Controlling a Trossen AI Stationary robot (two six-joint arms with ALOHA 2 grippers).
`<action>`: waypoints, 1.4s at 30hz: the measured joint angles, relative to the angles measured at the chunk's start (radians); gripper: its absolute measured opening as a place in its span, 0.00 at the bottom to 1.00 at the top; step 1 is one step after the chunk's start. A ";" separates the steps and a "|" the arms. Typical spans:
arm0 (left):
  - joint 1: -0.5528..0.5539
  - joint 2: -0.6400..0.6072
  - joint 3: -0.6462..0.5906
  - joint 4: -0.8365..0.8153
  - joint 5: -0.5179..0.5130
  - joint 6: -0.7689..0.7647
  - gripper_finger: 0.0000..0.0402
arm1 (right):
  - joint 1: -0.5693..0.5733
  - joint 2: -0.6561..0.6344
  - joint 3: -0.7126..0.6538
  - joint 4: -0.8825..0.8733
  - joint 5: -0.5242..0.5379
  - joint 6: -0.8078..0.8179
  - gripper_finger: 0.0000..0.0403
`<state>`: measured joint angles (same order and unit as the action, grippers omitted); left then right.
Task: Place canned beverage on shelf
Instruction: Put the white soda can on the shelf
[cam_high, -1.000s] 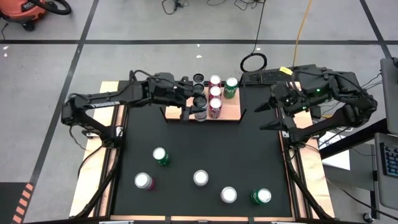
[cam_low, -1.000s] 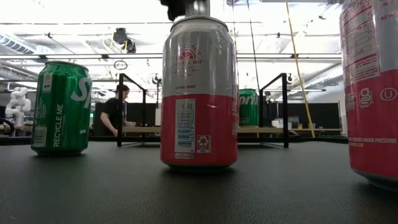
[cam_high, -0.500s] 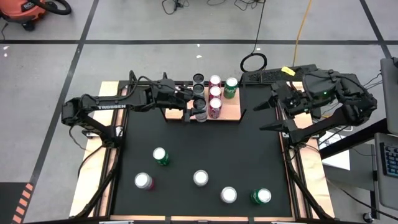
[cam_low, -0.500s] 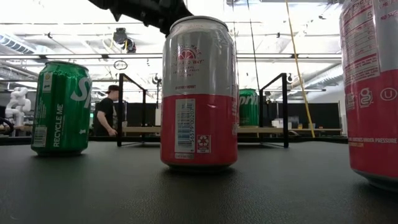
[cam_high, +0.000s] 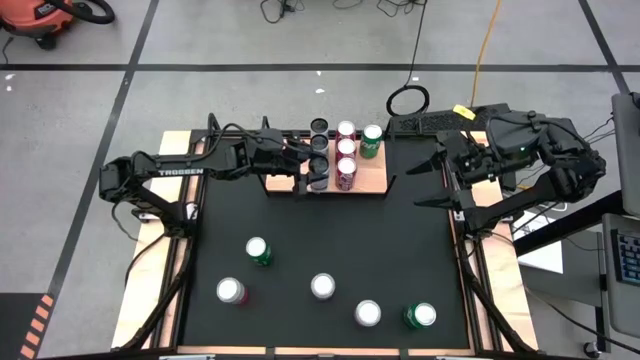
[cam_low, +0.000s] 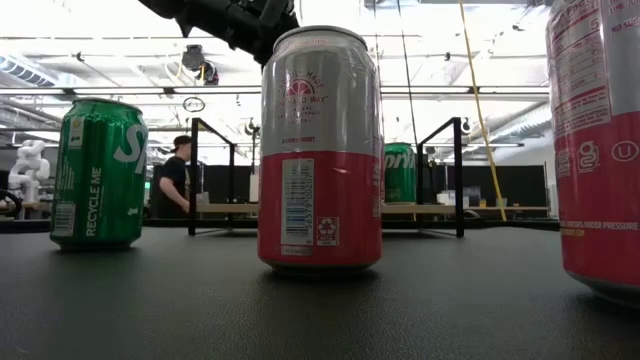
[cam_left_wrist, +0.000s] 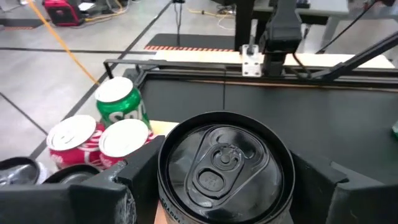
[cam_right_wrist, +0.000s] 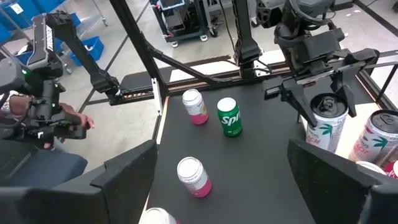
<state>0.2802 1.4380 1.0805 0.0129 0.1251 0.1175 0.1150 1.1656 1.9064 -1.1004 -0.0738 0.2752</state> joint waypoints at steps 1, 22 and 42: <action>0.000 0.000 0.000 -0.003 -0.008 0.006 0.64 | 0.000 0.000 0.000 0.000 0.000 0.000 0.84; 0.111 0.087 0.001 0.022 0.189 0.134 0.65 | 0.000 0.000 0.000 -0.003 0.001 0.036 0.84; 0.119 0.151 0.000 0.034 0.218 0.147 0.65 | 0.000 0.000 0.000 -0.003 0.029 0.046 0.84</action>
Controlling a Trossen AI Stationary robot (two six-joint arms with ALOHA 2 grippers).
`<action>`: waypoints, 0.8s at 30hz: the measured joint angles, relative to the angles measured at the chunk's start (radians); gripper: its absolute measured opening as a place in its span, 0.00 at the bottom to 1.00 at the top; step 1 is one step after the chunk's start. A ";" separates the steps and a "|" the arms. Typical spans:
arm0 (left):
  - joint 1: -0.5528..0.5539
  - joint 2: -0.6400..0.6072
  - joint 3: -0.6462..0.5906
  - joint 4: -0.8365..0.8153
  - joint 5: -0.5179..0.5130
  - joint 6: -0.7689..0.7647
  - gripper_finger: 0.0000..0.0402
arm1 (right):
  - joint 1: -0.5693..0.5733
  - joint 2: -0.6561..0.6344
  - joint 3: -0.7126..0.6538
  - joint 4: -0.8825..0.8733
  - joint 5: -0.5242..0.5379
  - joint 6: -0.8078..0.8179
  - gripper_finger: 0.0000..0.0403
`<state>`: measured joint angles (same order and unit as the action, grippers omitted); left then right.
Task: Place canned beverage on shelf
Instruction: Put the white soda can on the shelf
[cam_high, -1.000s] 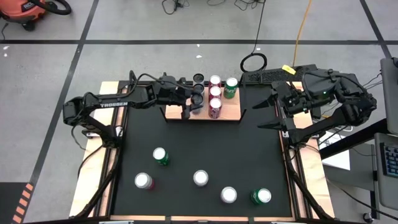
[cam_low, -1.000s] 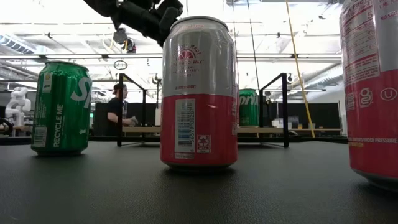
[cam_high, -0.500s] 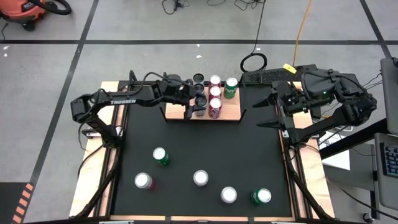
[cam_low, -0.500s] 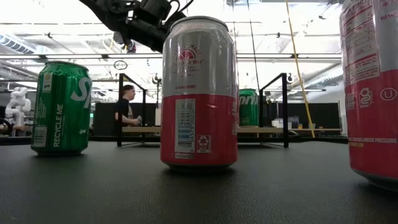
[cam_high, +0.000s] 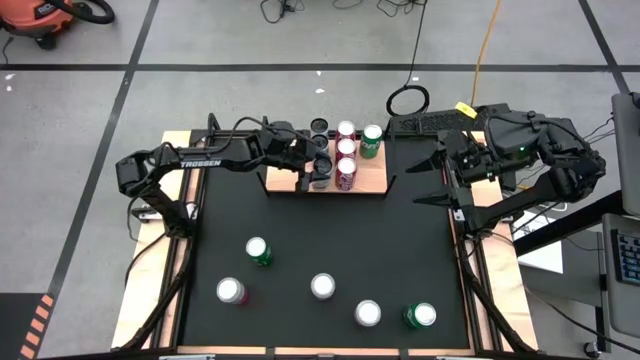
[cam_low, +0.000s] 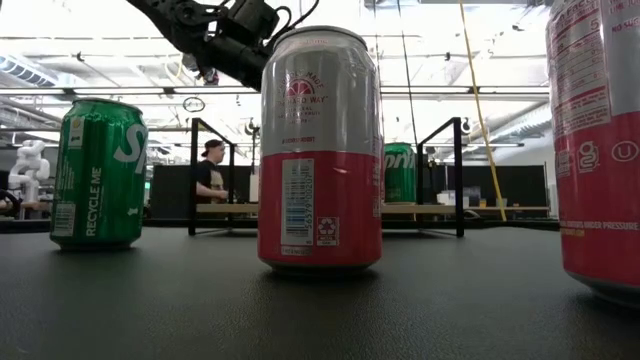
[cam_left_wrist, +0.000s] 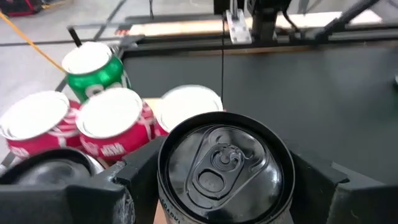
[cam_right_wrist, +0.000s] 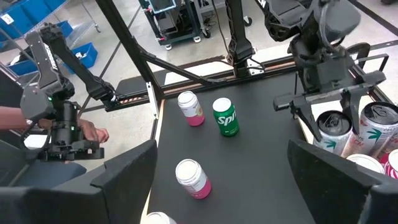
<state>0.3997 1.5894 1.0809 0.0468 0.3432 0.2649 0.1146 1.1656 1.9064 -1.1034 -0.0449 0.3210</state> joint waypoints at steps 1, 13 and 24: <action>0.000 0.005 0.000 -0.004 0.000 0.004 0.65 | 0.000 0.000 0.000 0.000 0.000 0.000 0.84; 0.000 0.008 0.000 -0.008 0.001 0.007 0.65 | 0.000 0.000 0.000 0.000 0.000 0.000 0.84; 0.000 0.008 0.000 -0.033 -0.009 0.003 0.65 | 0.000 0.000 0.000 0.000 0.024 0.000 0.84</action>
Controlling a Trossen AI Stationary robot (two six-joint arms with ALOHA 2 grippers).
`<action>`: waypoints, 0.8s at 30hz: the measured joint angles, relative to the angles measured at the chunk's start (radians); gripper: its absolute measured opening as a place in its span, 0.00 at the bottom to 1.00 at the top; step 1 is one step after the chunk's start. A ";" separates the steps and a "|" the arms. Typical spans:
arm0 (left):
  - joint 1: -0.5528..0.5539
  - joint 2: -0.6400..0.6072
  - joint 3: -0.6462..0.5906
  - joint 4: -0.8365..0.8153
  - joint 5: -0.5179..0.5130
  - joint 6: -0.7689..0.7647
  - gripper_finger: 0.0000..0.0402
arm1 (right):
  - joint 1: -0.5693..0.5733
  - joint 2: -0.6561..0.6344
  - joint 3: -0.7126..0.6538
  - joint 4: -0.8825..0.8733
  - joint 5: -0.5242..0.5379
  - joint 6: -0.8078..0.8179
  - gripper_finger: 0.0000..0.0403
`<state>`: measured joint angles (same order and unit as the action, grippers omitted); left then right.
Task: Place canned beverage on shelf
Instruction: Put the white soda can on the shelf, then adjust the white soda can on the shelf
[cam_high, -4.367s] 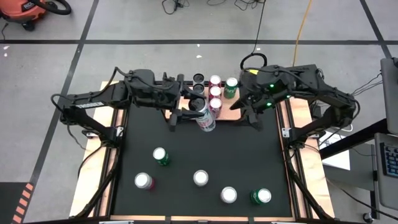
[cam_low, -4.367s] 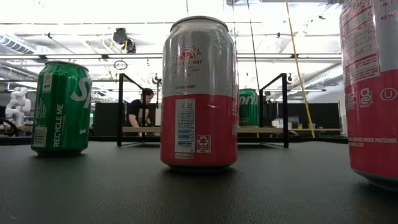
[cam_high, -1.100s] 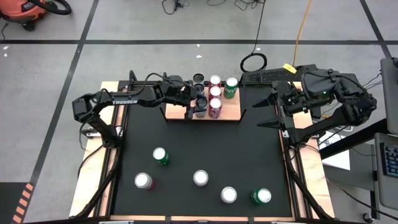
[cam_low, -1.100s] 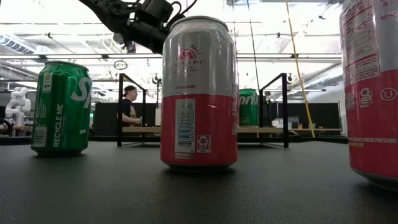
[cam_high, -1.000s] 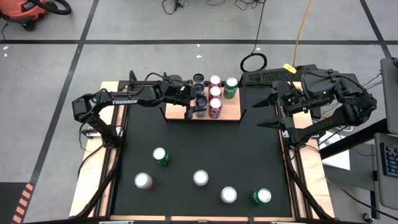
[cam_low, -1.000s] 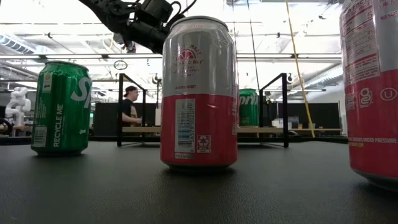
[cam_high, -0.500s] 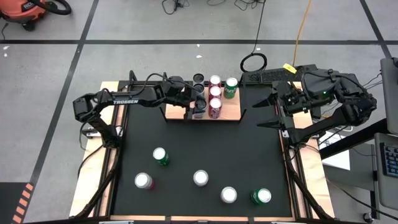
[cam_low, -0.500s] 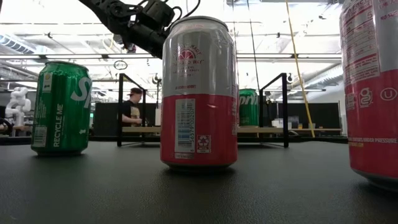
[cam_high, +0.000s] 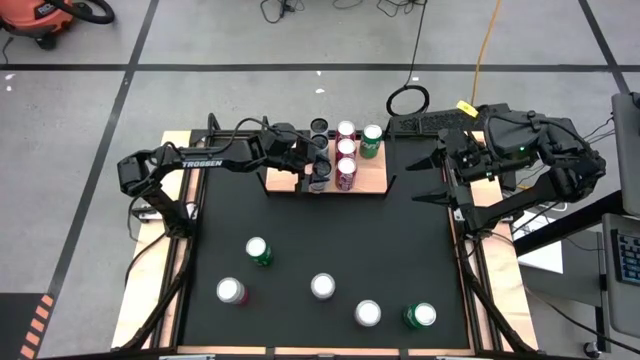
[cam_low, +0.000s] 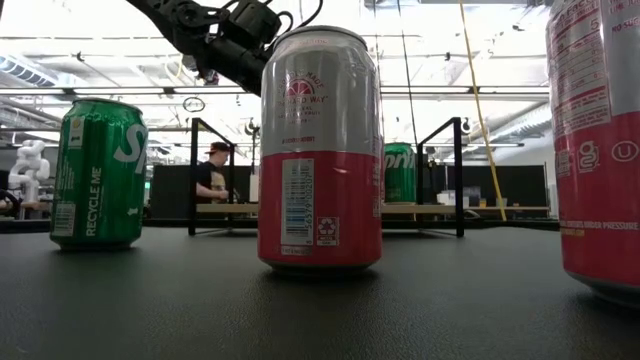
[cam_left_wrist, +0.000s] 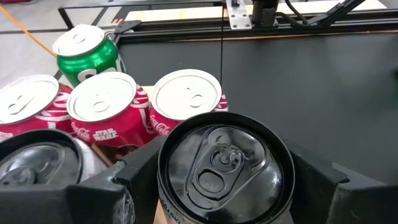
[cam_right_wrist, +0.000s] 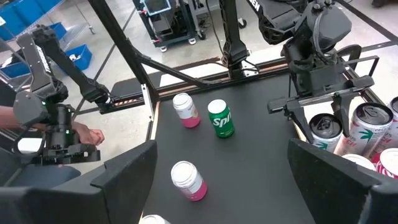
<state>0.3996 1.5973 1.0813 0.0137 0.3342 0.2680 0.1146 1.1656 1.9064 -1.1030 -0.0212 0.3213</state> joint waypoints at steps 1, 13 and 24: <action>0.000 0.000 0.000 -0.001 -0.002 0.000 0.65 | 0.000 0.000 0.000 0.000 0.000 0.000 0.84; -0.001 -0.002 0.001 0.014 -0.025 0.002 0.81 | 0.000 0.000 0.000 0.000 0.000 0.000 0.84; -0.015 -0.049 0.016 0.022 -0.062 0.001 0.88 | 0.000 0.000 0.000 0.000 0.001 0.000 0.84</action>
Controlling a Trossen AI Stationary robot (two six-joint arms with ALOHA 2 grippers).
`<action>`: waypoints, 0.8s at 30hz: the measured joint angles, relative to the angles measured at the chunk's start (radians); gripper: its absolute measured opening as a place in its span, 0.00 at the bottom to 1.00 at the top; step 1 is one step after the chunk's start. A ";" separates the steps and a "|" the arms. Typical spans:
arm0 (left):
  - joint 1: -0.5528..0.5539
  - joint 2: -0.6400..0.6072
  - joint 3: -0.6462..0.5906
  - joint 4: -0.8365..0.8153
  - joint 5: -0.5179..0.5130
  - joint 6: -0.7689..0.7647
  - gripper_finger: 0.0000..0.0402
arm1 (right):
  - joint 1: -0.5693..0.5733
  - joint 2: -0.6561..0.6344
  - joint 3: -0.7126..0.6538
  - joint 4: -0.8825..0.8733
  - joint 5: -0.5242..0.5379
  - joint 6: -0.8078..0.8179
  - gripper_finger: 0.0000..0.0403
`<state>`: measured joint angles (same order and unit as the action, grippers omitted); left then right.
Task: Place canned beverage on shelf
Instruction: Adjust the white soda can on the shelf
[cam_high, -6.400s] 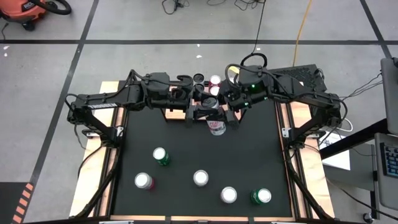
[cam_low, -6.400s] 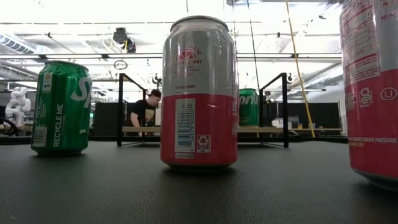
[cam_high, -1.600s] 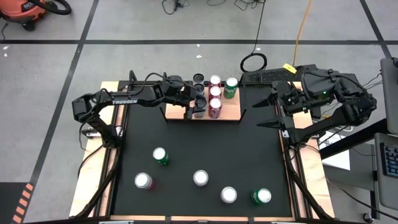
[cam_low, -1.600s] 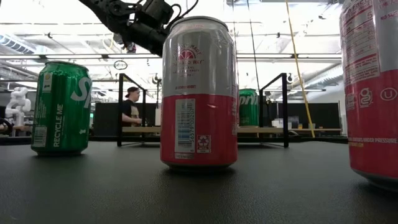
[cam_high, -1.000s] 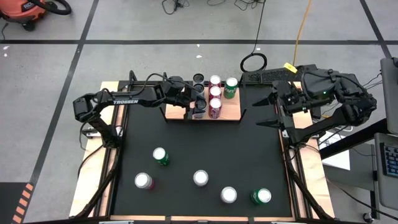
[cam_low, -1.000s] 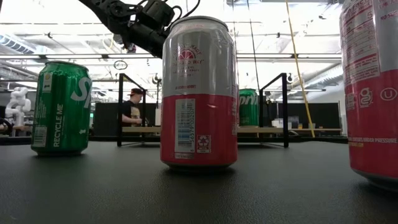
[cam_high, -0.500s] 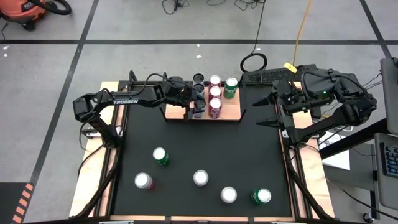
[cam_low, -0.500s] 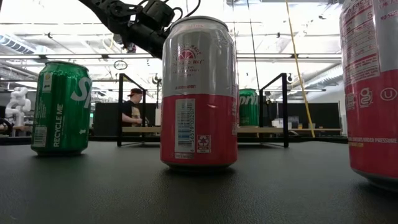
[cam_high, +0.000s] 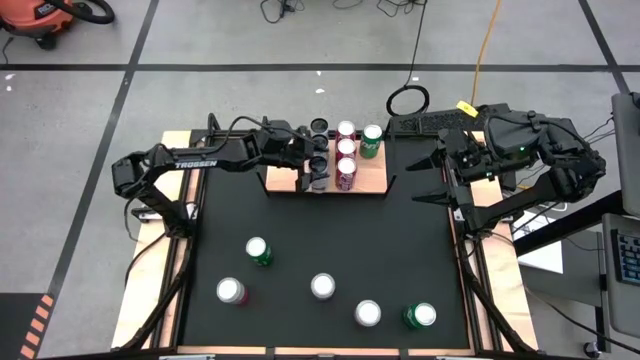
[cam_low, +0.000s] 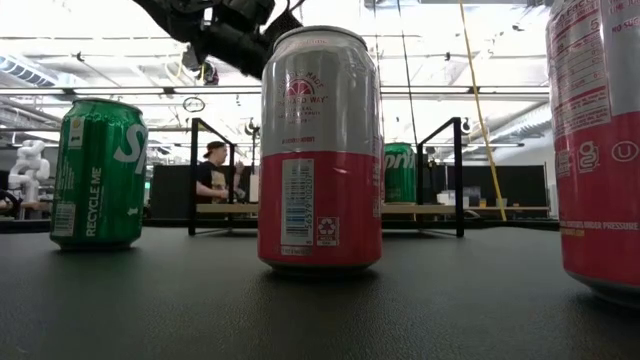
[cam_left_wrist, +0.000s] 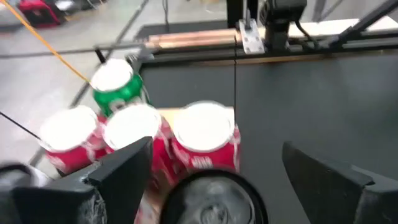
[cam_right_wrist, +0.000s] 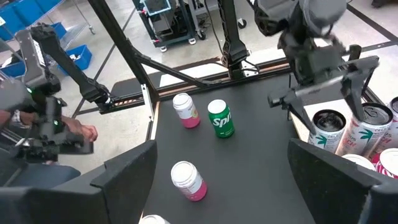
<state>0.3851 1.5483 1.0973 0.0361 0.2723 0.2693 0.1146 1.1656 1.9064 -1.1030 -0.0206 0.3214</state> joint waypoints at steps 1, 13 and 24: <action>-0.002 -0.011 0.010 -0.003 -0.005 0.000 0.88 | 0.000 0.000 0.000 0.000 0.000 0.000 0.84; -0.073 -0.182 0.187 -0.403 -0.198 -0.283 0.88 | 0.000 0.000 0.000 -0.010 0.009 0.007 0.84; -0.199 -0.223 0.111 -0.610 -0.155 -0.532 0.76 | -0.002 0.008 0.000 -0.117 0.170 0.030 0.84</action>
<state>0.1858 1.3250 1.2083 -0.5736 0.1173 -0.2629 0.1127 1.1736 1.9068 -1.2196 0.1489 0.3511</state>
